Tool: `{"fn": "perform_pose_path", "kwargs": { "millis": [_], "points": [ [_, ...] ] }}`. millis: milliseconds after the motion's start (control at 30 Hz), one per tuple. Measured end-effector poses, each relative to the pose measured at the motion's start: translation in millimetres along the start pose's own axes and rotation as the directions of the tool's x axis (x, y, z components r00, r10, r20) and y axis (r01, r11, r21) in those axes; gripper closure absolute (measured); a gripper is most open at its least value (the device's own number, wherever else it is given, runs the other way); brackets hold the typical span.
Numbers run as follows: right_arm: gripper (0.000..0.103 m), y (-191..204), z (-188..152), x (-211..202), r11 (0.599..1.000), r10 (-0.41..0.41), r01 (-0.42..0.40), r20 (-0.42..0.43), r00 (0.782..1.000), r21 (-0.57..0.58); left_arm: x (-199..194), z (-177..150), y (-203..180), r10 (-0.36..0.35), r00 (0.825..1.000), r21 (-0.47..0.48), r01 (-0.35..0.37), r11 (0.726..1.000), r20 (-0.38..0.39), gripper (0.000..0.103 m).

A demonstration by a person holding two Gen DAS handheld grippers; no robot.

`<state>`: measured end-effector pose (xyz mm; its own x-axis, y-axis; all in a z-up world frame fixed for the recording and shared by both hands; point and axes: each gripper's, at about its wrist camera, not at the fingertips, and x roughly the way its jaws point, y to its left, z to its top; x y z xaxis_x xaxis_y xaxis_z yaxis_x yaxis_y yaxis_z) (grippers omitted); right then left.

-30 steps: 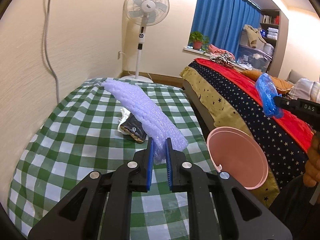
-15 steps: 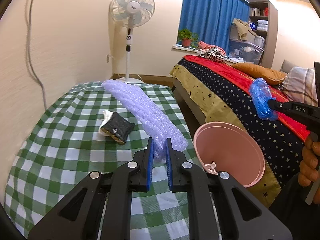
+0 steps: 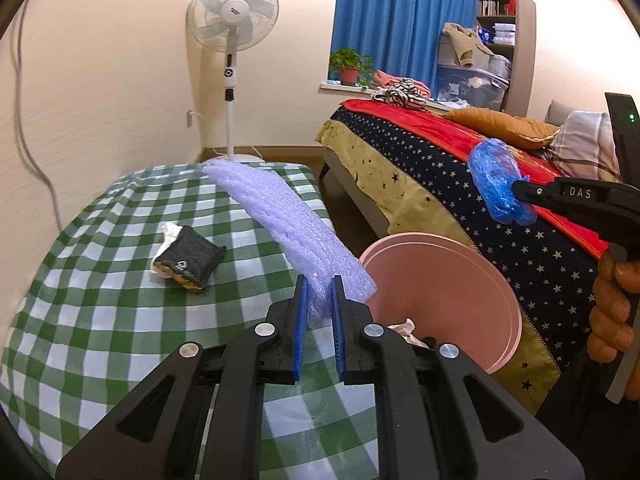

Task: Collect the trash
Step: 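Carry the blue bag and lavender foam net with both tools toward the pink bin, then open the right tool over the bin while the left tool releases the foam net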

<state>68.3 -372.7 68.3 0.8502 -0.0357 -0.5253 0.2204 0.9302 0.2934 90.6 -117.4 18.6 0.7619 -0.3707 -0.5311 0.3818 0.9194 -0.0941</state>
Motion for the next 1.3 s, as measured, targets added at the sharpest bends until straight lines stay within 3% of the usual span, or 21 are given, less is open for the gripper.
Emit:
{"fn": "perform_pose_path", "kwargs": {
  "millis": [1000,1100,1233,1300],
  "points": [
    [0.097,-15,4,20,0.996,-0.071,0.073,-0.042,0.997,0.059,56,2,-66,-0.134,0.989,0.087,0.138,0.987,-0.055,0.091],
    [0.092,-19,4,20,0.993,-0.091,0.094,-0.045,0.995,0.074,62,-2,-71,-0.167,0.982,0.088,0.174,0.981,-0.088,0.091],
    [0.068,-25,4,19,0.989,-0.112,0.116,-0.042,0.993,0.095,71,-9,-74,-0.189,0.972,0.078,0.201,0.976,-0.137,0.078],
    [0.068,-26,4,20,0.988,-0.116,0.119,-0.044,0.992,0.094,70,-10,-70,-0.194,0.971,0.060,0.204,0.977,-0.138,0.075]
  ]
}}
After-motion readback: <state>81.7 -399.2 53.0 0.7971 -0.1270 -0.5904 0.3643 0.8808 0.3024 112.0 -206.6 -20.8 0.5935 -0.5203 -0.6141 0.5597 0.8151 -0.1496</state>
